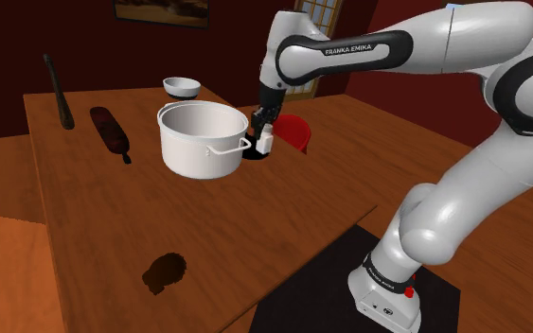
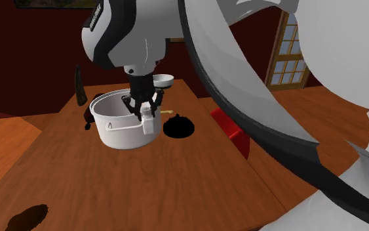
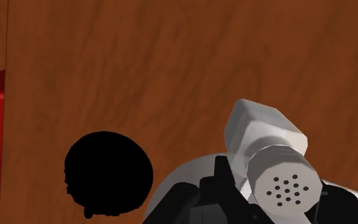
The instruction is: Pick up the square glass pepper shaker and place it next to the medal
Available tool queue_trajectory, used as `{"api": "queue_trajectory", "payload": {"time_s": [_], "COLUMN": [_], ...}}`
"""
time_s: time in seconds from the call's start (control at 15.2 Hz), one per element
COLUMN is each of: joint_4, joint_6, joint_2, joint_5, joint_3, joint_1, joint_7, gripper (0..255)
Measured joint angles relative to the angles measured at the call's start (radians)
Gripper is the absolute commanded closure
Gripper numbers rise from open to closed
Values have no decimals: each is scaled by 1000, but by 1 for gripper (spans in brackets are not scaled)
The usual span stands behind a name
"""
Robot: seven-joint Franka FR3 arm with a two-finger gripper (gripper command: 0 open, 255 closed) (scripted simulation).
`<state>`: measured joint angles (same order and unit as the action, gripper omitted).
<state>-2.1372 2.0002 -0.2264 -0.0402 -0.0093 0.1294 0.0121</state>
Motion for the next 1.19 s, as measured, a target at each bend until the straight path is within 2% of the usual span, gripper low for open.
{"api": "queue_trajectory", "payload": {"time_s": [0.66,1.19], "joint_4": [81,243], "joint_6": [-9,-39], "joint_2": [82,228], "joint_5": [2,-34], "joint_3": [150,253], "joint_1": [100,181], "joint_7": [248,445], "gripper": [255,255]}}
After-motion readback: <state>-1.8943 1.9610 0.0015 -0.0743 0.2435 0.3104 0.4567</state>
